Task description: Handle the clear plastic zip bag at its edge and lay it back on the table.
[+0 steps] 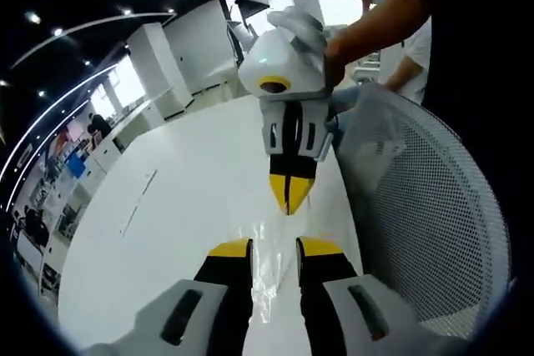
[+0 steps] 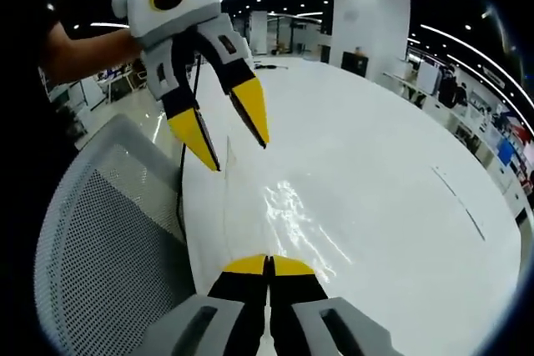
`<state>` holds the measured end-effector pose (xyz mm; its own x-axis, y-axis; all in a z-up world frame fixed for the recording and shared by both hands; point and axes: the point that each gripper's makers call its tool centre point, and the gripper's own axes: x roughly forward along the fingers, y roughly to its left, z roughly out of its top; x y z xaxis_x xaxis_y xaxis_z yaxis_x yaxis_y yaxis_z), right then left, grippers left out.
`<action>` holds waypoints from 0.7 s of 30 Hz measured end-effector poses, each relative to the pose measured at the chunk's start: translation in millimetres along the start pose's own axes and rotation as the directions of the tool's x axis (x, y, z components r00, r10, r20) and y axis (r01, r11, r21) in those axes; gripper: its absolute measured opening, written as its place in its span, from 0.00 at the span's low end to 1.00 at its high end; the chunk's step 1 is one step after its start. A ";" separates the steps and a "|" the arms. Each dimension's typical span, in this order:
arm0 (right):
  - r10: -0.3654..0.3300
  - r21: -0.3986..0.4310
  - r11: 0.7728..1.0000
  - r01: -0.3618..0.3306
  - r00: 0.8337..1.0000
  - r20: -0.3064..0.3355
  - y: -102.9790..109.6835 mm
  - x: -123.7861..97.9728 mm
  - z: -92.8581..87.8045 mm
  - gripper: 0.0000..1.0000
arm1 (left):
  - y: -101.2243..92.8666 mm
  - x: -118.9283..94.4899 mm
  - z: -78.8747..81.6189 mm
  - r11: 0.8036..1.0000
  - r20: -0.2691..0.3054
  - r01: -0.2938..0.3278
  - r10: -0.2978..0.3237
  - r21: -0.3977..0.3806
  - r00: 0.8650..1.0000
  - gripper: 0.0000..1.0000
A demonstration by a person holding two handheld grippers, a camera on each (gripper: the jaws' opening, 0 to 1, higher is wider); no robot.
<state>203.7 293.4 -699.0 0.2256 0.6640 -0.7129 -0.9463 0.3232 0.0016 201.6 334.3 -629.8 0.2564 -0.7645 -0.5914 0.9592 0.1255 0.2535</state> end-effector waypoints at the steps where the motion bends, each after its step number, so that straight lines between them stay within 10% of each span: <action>1: 0.001 0.004 1.000 -0.001 1.000 0.001 0.4 -0.2 0.7 0.00 | -1.3 -0.1 2.5 1.000 0.006 0.005 -0.005 0.004 1.000 0.17; 21: 0.012 0.072 0.997 -0.013 1.000 0.012 -4.8 -2.0 15.8 0.00 | -25.9 34.8 -11.6 0.992 -0.081 0.030 -0.020 0.119 0.997 0.14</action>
<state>211.4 301.2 -686.6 0.2172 0.6759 -0.7043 -0.9299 0.3626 0.0612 187.1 311.8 -665.8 0.2458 -0.7134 -0.6562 0.9452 0.0265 0.3253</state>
